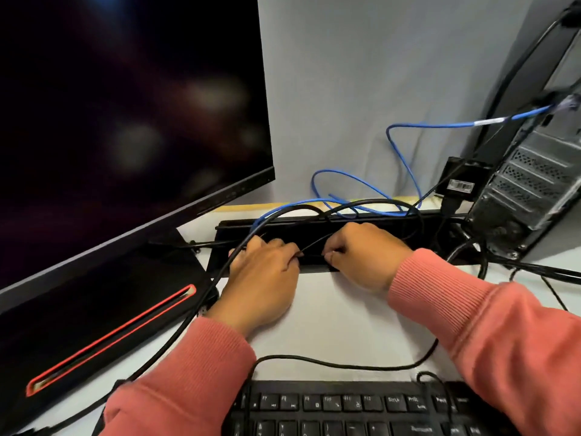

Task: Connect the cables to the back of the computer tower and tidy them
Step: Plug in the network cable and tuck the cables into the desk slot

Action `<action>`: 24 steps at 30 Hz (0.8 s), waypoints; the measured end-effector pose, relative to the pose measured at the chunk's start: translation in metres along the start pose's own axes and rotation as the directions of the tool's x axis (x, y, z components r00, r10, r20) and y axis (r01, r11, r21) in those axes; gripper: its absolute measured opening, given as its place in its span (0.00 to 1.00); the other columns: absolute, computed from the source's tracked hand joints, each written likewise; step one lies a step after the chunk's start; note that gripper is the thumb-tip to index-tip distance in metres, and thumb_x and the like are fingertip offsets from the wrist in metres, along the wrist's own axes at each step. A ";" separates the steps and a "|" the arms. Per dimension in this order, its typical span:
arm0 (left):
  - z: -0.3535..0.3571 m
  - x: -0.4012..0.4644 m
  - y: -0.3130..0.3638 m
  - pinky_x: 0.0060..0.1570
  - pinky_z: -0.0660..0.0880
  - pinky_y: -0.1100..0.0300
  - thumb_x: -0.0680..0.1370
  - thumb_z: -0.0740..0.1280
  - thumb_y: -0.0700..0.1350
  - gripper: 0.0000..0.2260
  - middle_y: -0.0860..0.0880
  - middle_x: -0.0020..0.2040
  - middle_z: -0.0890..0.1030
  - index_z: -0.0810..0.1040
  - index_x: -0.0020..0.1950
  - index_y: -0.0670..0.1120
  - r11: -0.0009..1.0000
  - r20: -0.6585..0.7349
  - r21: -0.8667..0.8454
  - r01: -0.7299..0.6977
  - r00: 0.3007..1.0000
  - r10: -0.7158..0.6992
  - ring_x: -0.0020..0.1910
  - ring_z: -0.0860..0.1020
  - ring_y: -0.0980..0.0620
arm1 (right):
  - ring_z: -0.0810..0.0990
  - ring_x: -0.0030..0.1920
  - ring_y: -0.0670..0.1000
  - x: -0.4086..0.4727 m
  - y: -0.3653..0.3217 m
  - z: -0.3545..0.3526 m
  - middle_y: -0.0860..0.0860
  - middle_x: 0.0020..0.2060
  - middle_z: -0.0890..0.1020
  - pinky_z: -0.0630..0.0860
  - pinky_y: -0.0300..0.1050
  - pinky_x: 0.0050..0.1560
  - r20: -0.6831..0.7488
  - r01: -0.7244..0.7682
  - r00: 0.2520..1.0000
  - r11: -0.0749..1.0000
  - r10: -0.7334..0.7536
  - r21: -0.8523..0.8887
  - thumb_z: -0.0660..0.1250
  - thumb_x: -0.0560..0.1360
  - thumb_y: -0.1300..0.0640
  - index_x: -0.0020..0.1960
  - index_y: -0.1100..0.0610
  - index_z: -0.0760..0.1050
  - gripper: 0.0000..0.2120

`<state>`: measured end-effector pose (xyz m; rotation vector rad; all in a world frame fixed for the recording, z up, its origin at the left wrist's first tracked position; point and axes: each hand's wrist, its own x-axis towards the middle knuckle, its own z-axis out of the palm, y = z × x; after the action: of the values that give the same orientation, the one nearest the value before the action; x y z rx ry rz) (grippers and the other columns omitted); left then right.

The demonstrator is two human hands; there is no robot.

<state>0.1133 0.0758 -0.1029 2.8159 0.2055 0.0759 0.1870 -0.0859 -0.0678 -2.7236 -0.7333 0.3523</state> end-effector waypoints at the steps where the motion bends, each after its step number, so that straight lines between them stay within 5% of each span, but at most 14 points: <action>1: 0.000 0.001 0.000 0.49 0.53 0.53 0.85 0.52 0.50 0.12 0.57 0.58 0.76 0.75 0.59 0.55 1.000 0.007 -0.013 0.009 1.000 -0.009 0.58 0.65 0.52 | 0.80 0.49 0.54 0.004 0.002 0.002 0.47 0.44 0.83 0.78 0.48 0.52 -0.008 0.000 1.000 1.000 0.000 0.019 0.64 0.77 0.50 0.40 0.43 0.78 0.08; 6: -0.004 -0.001 -0.003 0.54 0.64 0.55 0.85 0.57 0.46 0.08 0.58 0.57 0.79 0.74 0.58 0.56 0.990 -0.062 -0.135 -0.030 0.998 0.022 0.59 0.73 0.53 | 0.79 0.45 0.49 0.009 0.014 0.007 0.41 0.37 0.81 0.77 0.48 0.50 -0.082 0.031 0.997 0.984 -0.017 0.174 0.64 0.79 0.50 0.41 0.43 0.80 0.10; 11: -0.008 -0.001 -0.011 0.50 0.71 0.71 0.83 0.62 0.43 0.12 0.62 0.54 0.82 0.78 0.59 0.59 0.955 -0.091 -0.297 -0.016 0.996 -0.012 0.54 0.77 0.61 | 0.68 0.26 0.41 0.005 0.024 0.012 0.39 0.20 0.73 0.63 0.40 0.31 -0.155 0.049 0.988 0.907 0.019 0.418 0.63 0.81 0.54 0.42 0.49 0.82 0.12; 16: -0.005 -0.002 -0.008 0.52 0.72 0.61 0.81 0.62 0.40 0.12 0.63 0.50 0.79 0.78 0.53 0.58 0.956 -0.148 -0.284 -0.079 0.988 0.038 0.53 0.76 0.62 | 0.61 0.20 0.47 0.001 0.023 0.016 0.50 0.23 0.62 0.62 0.35 0.20 -0.079 -0.002 0.990 0.559 0.121 0.829 0.58 0.84 0.62 0.45 0.61 0.80 0.14; 21: -0.007 -0.011 -0.004 0.53 0.69 0.72 0.80 0.59 0.37 0.15 0.65 0.52 0.76 0.79 0.53 0.56 0.969 -0.197 -0.207 -0.133 0.976 0.092 0.55 0.74 0.64 | 0.65 0.19 0.48 -0.002 0.023 0.016 0.49 0.21 0.64 0.61 0.34 0.20 -0.080 0.015 0.989 0.448 0.126 0.894 0.56 0.84 0.63 0.47 0.63 0.78 0.13; 24: -0.007 -0.015 0.001 0.49 0.74 0.61 0.78 0.58 0.35 0.16 0.63 0.53 0.70 0.76 0.52 0.57 0.976 -0.183 -0.192 -0.102 0.981 0.067 0.50 0.74 0.60 | 0.66 0.19 0.48 -0.001 0.023 0.017 0.50 0.21 0.65 0.62 0.37 0.19 -0.105 0.038 0.981 0.370 0.161 0.928 0.57 0.84 0.63 0.47 0.63 0.78 0.13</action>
<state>0.0981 0.0746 -0.0961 2.6146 0.1098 0.3457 0.1910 -0.1020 -0.0918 -1.6147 -0.2094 0.3717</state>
